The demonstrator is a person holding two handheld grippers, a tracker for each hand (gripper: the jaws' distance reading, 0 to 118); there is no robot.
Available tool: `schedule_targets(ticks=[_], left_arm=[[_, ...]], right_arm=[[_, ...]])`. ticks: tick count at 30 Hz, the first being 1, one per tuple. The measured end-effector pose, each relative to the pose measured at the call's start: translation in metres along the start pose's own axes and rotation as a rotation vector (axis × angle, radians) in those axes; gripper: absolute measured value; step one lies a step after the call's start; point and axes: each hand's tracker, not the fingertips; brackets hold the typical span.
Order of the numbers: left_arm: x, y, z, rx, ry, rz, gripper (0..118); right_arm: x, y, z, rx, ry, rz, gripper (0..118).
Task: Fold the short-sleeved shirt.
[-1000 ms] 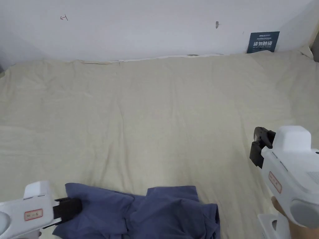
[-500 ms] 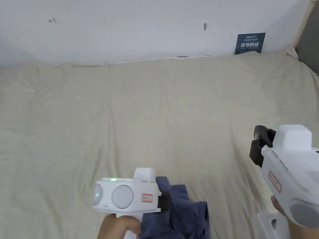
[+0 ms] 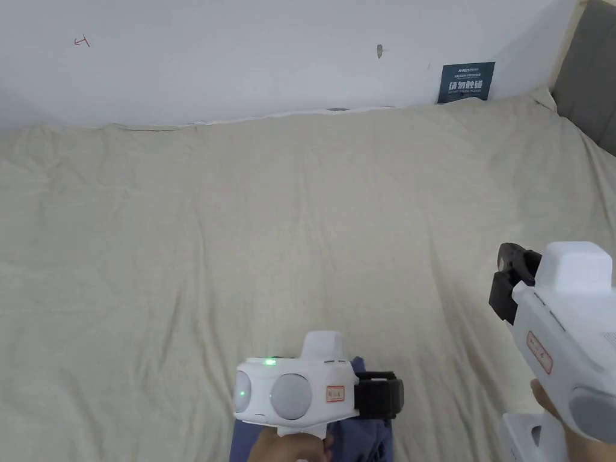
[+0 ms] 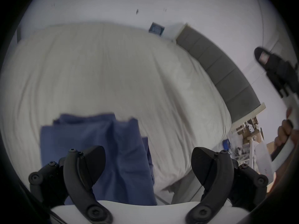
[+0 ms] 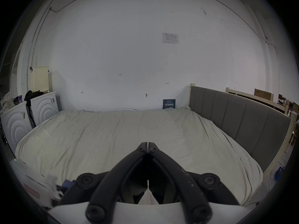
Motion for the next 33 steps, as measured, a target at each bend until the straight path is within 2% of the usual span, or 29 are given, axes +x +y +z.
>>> schedule_targets(ticks=[4,6,8,10,15,24,28,33], left_arm=[[-0.013,0.003,0.037,0.259,0.084,-0.069,109],[-0.017,-0.002,0.052,0.353,0.148,-0.091,101],[-0.024,-0.008,0.059,0.414,0.211,-0.109,63],[-0.026,-0.015,0.056,0.409,0.272,-0.143,1],[-0.039,-0.039,0.019,0.306,0.246,-0.16,0],[-0.002,-0.066,-0.057,0.161,0.202,-0.244,0],[0.001,-0.073,-0.094,0.07,0.203,-0.194,0],[0.021,-0.059,-0.072,0.101,0.224,-0.174,0]], right_arm=[[0.001,0.002,0.001,0.006,0.0,-0.005,1],[0.0,0.003,0.001,0.009,0.004,-0.002,1],[0.0,0.003,0.002,0.012,0.004,-0.003,1],[-0.001,0.003,0.002,0.014,0.009,-0.006,1],[-0.002,0.0,0.004,0.012,0.02,-0.006,1],[0.011,-0.005,0.003,-0.003,0.004,-0.013,1],[0.019,-0.009,0.003,-0.011,-0.013,-0.019,1],[0.023,-0.014,0.005,-0.025,-0.023,-0.026,1]])
